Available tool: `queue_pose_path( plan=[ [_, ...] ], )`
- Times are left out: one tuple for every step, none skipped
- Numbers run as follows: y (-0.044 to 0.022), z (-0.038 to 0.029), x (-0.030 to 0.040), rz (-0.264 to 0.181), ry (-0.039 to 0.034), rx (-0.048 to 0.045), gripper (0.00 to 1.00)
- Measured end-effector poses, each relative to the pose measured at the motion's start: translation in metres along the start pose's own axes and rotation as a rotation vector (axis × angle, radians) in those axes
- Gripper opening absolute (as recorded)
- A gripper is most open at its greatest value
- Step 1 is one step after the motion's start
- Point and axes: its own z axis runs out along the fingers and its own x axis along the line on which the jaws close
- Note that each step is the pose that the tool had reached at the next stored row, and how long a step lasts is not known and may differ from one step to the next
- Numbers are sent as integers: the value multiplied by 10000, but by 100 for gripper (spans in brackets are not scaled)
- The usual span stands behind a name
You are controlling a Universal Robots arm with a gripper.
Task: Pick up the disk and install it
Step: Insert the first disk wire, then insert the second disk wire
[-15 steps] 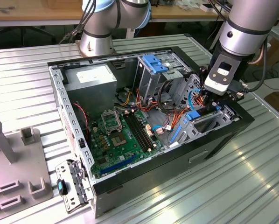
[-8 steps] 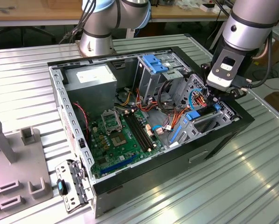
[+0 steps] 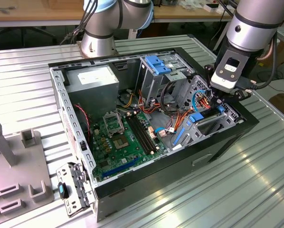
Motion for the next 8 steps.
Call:
queue_pose_path(
  plan=[
    [0,0,0,0,0,0,11],
    [0,0,0,0,0,0,11],
    [0,0,0,0,0,-1,11],
    [0,0,0,0,0,-1,11],
    [0,0,0,0,0,-2,11],
    [0,0,0,0,0,-2,11],
    [1,-5,0,0,-1,-2,11],
    [2,-14,0,0,-1,-2,11]
  ],
)
